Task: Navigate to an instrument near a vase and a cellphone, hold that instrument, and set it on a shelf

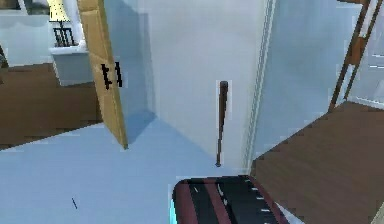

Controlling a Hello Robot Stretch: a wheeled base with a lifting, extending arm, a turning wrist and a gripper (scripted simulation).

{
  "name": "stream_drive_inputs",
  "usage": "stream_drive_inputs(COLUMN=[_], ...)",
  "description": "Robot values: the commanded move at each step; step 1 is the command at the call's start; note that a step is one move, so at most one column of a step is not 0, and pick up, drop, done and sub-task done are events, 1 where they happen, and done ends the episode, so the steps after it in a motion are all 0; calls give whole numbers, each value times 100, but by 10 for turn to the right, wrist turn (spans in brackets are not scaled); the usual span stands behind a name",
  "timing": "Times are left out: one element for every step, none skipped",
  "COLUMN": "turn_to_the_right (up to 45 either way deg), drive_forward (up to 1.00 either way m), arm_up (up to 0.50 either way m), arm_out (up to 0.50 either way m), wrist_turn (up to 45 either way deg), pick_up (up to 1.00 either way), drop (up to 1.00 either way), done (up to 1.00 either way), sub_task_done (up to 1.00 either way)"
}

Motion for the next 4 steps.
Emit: stream_drive_inputs(turn_to_the_right=[0, 450, 0, 30], drive_forward=[40, 0, 100, 0], arm_up=[0, 0, 0, 0], arm_out=[0, 0, 0, 0], wrist_turn=[0, 0, 0, 0], pick_up=[0, 0, 0, 0], drop=[0, 0, 0, 0], done=[0, 0, 0, 0], sub_task_done=[0, 0, 0, 0])
